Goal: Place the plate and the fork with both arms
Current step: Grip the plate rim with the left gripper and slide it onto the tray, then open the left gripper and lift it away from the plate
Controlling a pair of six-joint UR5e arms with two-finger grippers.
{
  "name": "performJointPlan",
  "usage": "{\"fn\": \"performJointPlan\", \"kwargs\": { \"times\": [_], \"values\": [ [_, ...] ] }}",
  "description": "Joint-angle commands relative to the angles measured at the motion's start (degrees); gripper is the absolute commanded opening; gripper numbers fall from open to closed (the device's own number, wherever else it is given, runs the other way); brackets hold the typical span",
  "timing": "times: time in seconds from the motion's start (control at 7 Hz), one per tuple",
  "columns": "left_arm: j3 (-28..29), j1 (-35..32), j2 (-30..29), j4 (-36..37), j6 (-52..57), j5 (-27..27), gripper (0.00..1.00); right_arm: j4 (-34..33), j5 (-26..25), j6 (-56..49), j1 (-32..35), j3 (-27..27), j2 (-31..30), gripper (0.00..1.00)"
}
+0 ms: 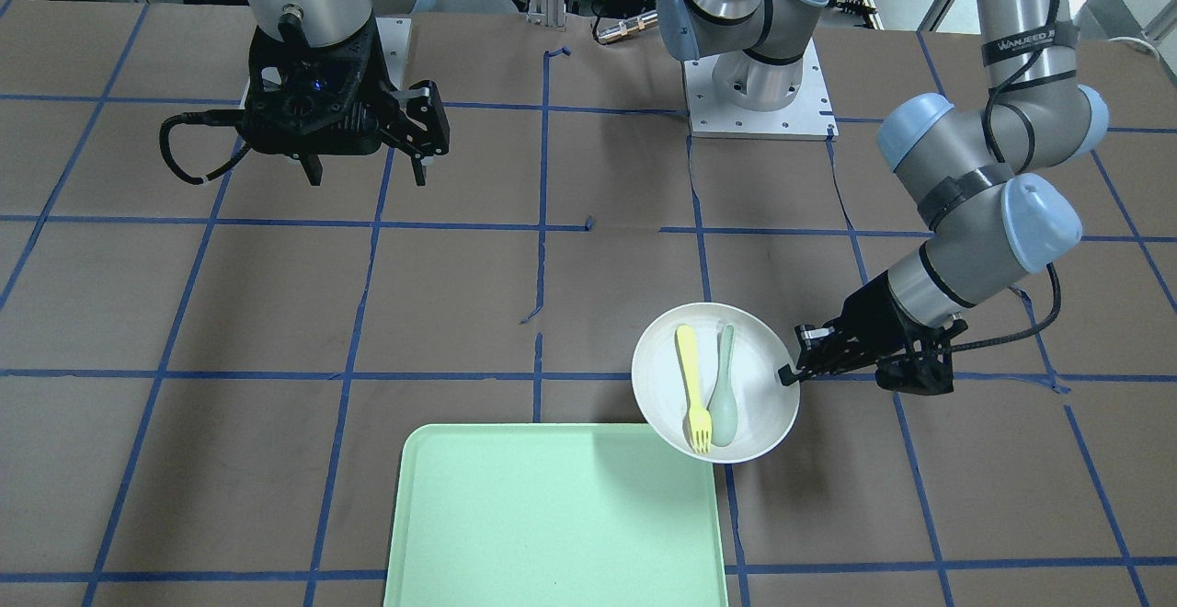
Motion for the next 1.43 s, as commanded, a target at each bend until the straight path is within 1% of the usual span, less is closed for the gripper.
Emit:
{"fn": "performJointPlan", "kwargs": {
  "times": [0.0,0.14,0.29,0.43,0.57,0.71,0.86,1.0,1.14,1.29],
  "values": [
    [14.2,-9.48,-9.92,-0.11,-8.84,0.84,0.0,0.0,0.06,0.0,0.0,-0.02,0.01,1.0],
    [20.79,-12.75,-15.19,-0.11,-10.79,3.12,0.0,0.0,-0.03,0.0,0.09,-0.03,0.01,1.0],
    [24.69,-14.87,-19.33,-0.11,-12.29,4.27,0.0,0.0,-0.03,0.0,0.0,-0.29,0.1,1.0],
    [25.25,-16.63,-21.72,0.67,-13.18,5.06,0.0,0.0,0.15,0.0,0.0,-0.2,0.1,1.0],
    [25.17,-16.91,-22.62,2.16,-13.27,5.16,0.0,0.0,0.06,0.0,0.0,-0.2,0.1,1.0],
    [25.25,-16.91,-22.89,2.44,-13.01,5.16,0.07,0.0,-0.03,0.0,0.0,-0.2,0.1,1.0],
    [25.17,-16.82,-22.28,3.31,-11.71,8.29,0.99,0.0,-0.03,0.0,0.0,-0.2,0.1,1.0],
    [24.64,-16.65,-20.79,3.32,-10.56,12.41,1.0,0.0,0.06,0.0,0.0,-0.11,0.1,1.0],
    [24.38,-15.95,-18.86,2.19,-10.81,12.8,1.0,0.0,-0.03,0.0,0.0,-0.11,0.1,1.0],
    [22.81,-14.64,-15.02,-2.18,-10.73,17.94,1.0,0.0,0.06,0.0,0.0,0.06,0.1,1.0]
  ]
}}
